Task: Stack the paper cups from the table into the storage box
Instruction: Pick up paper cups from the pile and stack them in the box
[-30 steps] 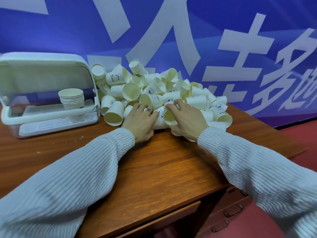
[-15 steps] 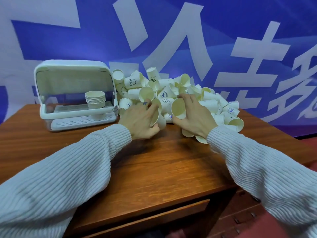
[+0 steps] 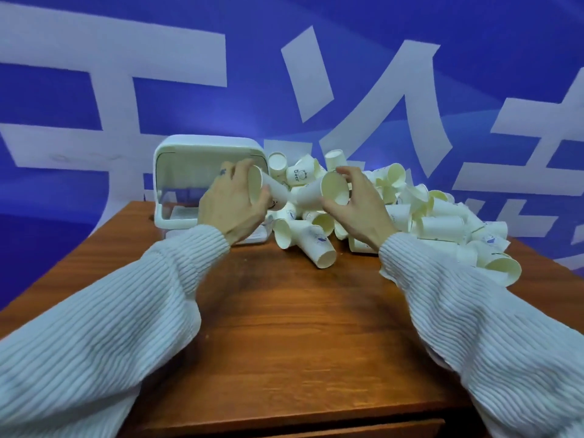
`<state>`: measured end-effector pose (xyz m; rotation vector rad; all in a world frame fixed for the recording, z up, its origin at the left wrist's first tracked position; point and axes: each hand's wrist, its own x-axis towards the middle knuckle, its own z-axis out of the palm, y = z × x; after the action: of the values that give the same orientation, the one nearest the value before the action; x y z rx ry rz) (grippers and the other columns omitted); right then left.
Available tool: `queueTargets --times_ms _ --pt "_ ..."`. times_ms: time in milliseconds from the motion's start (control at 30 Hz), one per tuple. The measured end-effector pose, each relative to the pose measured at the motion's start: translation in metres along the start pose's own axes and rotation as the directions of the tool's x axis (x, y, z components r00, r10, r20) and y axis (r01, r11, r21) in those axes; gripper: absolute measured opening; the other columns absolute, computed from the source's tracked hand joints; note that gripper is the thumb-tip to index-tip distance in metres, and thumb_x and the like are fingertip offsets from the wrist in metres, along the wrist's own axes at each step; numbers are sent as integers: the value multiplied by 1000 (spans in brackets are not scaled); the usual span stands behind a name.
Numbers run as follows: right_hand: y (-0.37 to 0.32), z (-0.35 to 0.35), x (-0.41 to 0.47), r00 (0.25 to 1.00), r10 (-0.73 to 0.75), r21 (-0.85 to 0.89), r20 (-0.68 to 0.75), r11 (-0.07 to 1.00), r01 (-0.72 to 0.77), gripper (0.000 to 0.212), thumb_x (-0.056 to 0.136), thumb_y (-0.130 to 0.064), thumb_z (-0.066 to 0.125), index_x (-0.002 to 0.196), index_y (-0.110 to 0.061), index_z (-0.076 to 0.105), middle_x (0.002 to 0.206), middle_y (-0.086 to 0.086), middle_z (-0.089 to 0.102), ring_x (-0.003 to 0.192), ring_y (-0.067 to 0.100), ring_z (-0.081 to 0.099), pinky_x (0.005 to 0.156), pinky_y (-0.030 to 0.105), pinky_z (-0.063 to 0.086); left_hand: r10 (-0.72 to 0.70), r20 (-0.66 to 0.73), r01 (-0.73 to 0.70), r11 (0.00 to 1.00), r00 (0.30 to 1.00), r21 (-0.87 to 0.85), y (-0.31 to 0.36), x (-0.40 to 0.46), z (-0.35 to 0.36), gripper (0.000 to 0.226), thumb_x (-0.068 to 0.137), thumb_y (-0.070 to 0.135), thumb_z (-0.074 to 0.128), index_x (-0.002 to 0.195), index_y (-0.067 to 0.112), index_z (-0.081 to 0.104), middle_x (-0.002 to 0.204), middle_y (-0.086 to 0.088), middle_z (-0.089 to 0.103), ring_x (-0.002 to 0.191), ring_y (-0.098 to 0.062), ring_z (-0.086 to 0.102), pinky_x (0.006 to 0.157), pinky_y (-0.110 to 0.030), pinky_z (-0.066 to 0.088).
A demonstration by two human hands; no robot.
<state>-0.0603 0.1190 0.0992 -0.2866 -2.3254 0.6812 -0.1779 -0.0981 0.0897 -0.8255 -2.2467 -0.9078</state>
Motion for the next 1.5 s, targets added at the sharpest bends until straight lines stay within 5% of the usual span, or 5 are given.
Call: queueTargets --times_ms 333,600,867,1267,1500 --pt "-68 89 91 996 -38 197 78 980 22 75 92 -50 69 155 -18 42 152 2 53 136 20 51 113 39 41 -208 -137 207 978 968 -22 -70 35 -27 68 95 57 43 153 22 32 150 -13 42 135 -32 45 105 -53 44" --pt "-76 146 122 950 -99 -76 295 989 126 64 96 -54 60 148 -19 45 148 5 56 133 29 54 105 43 46 -228 -165 231 973 960 0 -108 34 -24 61 98 52 47 149 21 35 137 -11 46 121 -33 49 99 -51 46" --pt "-59 183 134 818 44 -133 573 990 39 97 96 -56 61 166 -16 7 166 8 35 147 27 42 119 38 33 -223 -133 228 974 966 18 -126 48 -16 62 96 58 42 149 25 35 138 -9 45 120 -31 51 97 -53 50" --pt "-35 120 111 934 29 119 357 990 -76 78 96 -56 60 160 -28 28 131 -4 63 115 15 60 98 34 46 105 188 -160 938 977 307 -94 96 33 58 103 55 29 154 27 35 141 -12 52 123 -35 49 99 -50 43" --pt "-18 89 101 938 31 -17 344 999 -27 71 100 -56 56 159 -26 31 132 0 63 110 14 57 88 31 42 -112 494 -103 915 862 389 -99 80 68 68 99 70 21 157 35 31 161 -5 35 142 -34 35 112 -56 28"
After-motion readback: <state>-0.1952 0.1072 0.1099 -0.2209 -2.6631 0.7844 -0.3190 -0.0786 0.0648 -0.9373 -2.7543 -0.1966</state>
